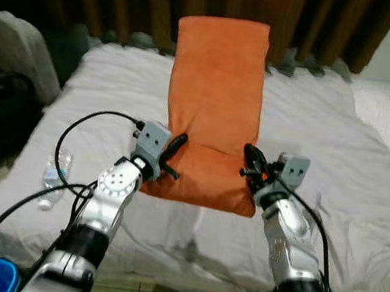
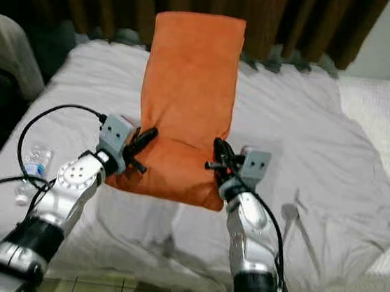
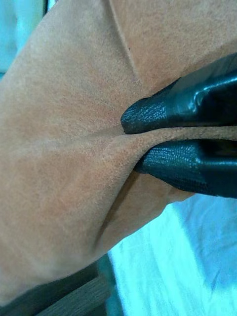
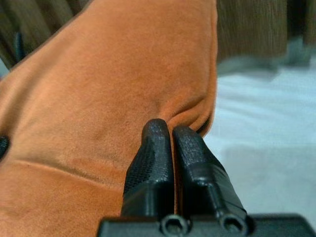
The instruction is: Clean up the room
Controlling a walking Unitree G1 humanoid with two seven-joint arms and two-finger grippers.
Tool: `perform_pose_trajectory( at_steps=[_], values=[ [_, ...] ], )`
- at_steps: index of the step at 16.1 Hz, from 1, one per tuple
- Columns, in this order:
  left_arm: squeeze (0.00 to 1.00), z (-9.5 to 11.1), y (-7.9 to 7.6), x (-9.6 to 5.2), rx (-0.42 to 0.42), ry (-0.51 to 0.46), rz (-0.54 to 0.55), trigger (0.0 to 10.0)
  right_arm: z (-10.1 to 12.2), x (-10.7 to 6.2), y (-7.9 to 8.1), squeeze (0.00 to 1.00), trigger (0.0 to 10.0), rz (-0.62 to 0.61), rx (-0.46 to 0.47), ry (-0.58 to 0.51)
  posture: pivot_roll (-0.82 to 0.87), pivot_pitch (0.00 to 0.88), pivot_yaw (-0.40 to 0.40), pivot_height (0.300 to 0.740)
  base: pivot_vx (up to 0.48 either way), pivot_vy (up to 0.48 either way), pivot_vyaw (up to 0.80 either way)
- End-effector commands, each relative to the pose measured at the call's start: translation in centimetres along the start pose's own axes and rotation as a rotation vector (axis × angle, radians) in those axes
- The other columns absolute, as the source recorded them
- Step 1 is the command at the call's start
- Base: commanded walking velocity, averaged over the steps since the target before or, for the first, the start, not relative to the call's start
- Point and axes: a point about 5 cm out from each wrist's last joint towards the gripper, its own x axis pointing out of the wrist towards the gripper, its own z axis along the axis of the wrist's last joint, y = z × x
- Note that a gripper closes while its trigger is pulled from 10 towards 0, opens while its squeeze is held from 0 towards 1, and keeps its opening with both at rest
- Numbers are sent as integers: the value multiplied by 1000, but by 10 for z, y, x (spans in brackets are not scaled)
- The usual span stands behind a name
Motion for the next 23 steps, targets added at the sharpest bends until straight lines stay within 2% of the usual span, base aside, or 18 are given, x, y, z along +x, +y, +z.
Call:
perform_pose_trajectory(
  at_steps=[1,2,3,4,6,7,9,10,11,12,13,15,18,20,23],
  values=[
    [0,-7,33,-30,26,34,143,0,14,-35,-51,0,0,-286,-104,-68,-12,0,-16,740,0,0,0],
    [0,-10,27,-35,11,32,131,0,12,-47,-52,0,0,-313,-150,-62,-12,0,-17,740,0,0,0],
    [0,-10,27,-35,11,32,131,0,12,-47,-52,0,0,-313,-150,-62,-12,0,-17,740,0,0,0],
    [0,-20,14,-42,-13,53,120,0,5,-66,-53,0,0,-328,-225,-36,-17,0,-18,740,0,0,0],
    [0,-23,9,-45,-29,55,116,0,2,-72,-52,0,0,-331,-248,-25,-20,0,-18,740,0,0,0],
    [0,-31,-9,-50,-4,77,73,0,-4,-88,-52,0,0,-335,-295,-4,-20,0,-17,740,0,0,0],
    [0,-33,-18,-55,4,89,57,0,-5,-100,-55,0,0,-372,-306,10,-26,0,-17,740,0,0,0],
    [0,-35,-21,-61,-36,102,73,0,-6,-114,-57,0,0,-409,-326,26,-30,0,-18,740,0,0,0],
    [0,-36,-22,-65,-66,104,104,7137,-12,-119,-54,0,0,-401,-319,71,-35,0,-17,740,0,-472,0],
    [0,-38,-24,-63,-57,115,105,10000,-20,-117,-53,0,0,-395,-304,110,-37,0,-17,740,0,-469,0],
    [0,-39,-26,-60,-34,119,99,10000,-23,-112,-52,0,10000,-379,-303,122,-38,0,-17,740,0,-458,0],
    [0,-42,-25,-56,-25,134,110,10000,-26,-103,-53,0,10000,-357,-312,136,-43,0,-13,740,0,-458,0],
    [0,-50,-23,-56,-85,174,155,10000,-30,-94,-55,0,10000,-323,-289,175,-48,0,-17,740,0,-458,0],
    [0,-57,-26,-57,-94,199,173,10000,-36,-96,-51,0,10000,-283,-277,211,-48,0,-24,740,0,-458,0],
    [0,-63,-24,-57,-57,220,158,10000,-42,-98,-50,0,10000,-269,-266,233,-49,0,-30,740,0,-450,0]
  ],
)
